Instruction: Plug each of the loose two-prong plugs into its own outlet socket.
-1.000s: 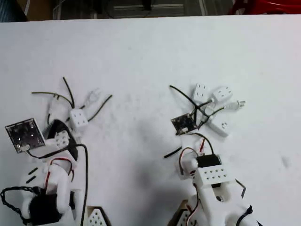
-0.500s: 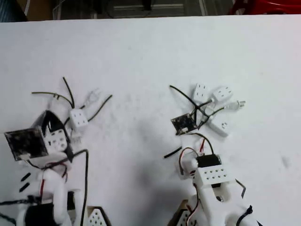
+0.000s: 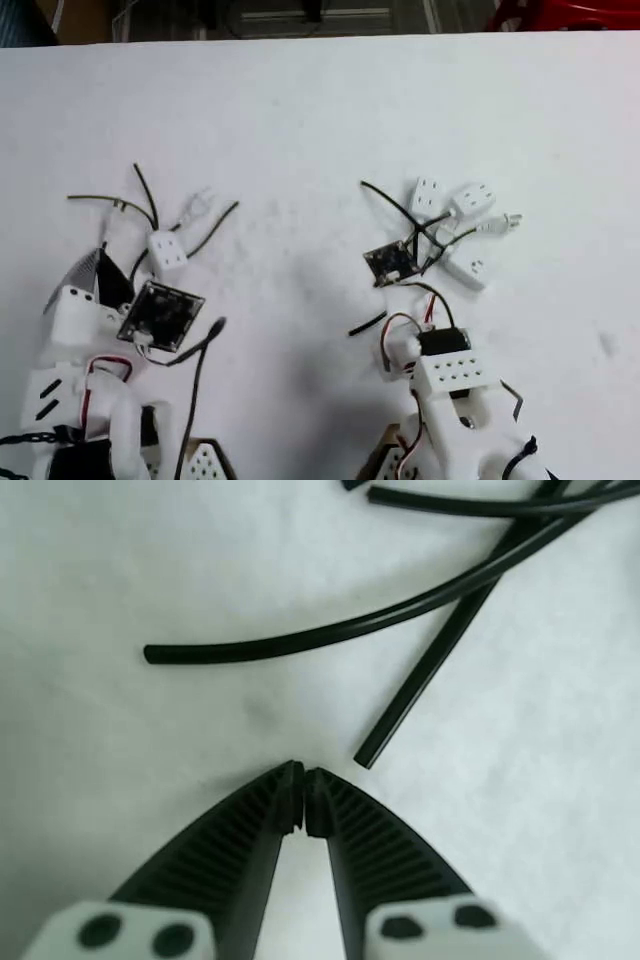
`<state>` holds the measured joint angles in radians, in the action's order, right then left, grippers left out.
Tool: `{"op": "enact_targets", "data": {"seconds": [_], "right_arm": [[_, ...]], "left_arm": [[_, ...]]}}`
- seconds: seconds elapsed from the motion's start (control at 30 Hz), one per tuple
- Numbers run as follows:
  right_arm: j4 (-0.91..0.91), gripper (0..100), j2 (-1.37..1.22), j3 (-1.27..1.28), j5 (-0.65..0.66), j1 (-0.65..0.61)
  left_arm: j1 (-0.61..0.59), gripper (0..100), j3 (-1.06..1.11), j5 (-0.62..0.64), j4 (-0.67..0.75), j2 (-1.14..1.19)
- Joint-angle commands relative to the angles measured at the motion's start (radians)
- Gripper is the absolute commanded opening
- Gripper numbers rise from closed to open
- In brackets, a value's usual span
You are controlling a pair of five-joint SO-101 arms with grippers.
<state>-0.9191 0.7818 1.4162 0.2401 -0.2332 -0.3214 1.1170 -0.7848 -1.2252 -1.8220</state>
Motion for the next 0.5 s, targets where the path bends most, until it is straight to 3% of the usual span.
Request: {"op": "enact_targets", "data": {"seconds": [0.0, 0.13, 0.27, 0.47], "right_arm": [[0.015, 2.1, 0.002, 0.005, 0.0, -0.024], [0.015, 2.1, 0.002, 0.005, 0.0, -0.024], [0.015, 2.1, 0.002, 0.005, 0.0, -0.024], [0.015, 2.1, 0.002, 0.005, 0.0, -0.024]], "left_arm": [[-0.007, 5, -0.037, 0.08, 0.084, 0.019], [-0.004, 19, -0.044, 0.152, 0.161, 0.163], [-0.001, 17, -0.173, 0.163, 0.176, 0.498], [0.002, 16, -0.686, 0.322, -0.135, 1.075]]}}
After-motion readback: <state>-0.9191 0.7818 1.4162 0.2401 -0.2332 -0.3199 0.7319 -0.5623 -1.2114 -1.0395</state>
